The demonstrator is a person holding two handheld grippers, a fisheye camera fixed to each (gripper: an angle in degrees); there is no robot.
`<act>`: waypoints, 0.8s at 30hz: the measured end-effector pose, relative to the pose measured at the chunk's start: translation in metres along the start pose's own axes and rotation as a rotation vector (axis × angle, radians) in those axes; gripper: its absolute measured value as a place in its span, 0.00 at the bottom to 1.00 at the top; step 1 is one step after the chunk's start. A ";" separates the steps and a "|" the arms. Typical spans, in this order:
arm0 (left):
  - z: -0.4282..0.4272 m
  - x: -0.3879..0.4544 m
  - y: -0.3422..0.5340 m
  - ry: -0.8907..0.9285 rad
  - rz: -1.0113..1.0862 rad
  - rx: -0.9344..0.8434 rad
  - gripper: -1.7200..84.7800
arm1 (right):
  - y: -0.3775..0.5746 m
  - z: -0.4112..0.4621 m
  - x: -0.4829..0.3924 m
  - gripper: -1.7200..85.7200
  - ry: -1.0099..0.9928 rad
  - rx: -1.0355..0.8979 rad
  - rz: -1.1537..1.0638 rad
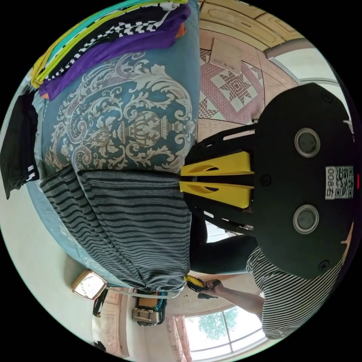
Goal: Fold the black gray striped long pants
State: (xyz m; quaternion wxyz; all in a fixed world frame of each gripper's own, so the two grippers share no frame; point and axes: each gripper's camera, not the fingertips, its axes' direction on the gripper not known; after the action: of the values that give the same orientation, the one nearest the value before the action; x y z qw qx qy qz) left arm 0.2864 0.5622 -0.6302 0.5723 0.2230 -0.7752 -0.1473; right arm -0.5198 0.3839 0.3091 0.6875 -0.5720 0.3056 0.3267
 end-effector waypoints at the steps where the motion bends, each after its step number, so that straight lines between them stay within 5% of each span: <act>1: -0.002 0.003 0.001 0.002 0.023 -0.005 0.05 | 0.002 -0.009 0.003 0.04 -0.023 0.020 -0.009; 16: 0.004 0.039 0.006 -0.019 0.064 -0.081 0.06 | -0.007 -0.013 0.051 0.03 -0.077 -0.027 0.126; 24: -0.019 0.122 -0.008 -0.221 0.322 -0.035 0.08 | -0.025 -0.054 0.058 0.06 -0.110 0.148 0.134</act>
State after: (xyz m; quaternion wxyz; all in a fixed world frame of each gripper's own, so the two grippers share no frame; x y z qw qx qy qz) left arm 0.2760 0.4935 -0.5283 0.5036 0.0689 -0.8564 -0.0909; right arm -0.4673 0.3333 0.2690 0.7201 -0.4793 0.3282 0.3793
